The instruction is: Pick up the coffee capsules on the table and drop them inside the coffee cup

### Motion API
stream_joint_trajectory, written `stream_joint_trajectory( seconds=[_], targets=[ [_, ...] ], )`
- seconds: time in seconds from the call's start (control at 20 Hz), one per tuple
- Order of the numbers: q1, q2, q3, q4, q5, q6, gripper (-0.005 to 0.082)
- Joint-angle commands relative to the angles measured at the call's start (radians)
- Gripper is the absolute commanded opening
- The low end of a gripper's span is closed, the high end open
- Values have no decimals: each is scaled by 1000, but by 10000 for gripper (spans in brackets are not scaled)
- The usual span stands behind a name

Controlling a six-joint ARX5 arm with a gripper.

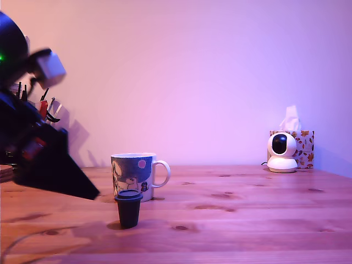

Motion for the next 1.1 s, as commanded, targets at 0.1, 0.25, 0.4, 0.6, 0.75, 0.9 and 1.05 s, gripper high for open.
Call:
stream_joint_trajectory(
  seconds=[0.1,0.25,0.4,0.6,0.75,0.9,1.05],
  targets=[
    [-5,97,-19,96,46,4,551],
    [-5,166,-19,188,86,4,551],
    [-5,230,-19,262,99,3,551],
    [-5,294,-18,367,110,-5,551],
    [-5,335,-18,447,116,-21,551],
    [-5,372,-18,514,130,-34,551],
    [-5,407,-14,575,142,-57,551]
  ],
)
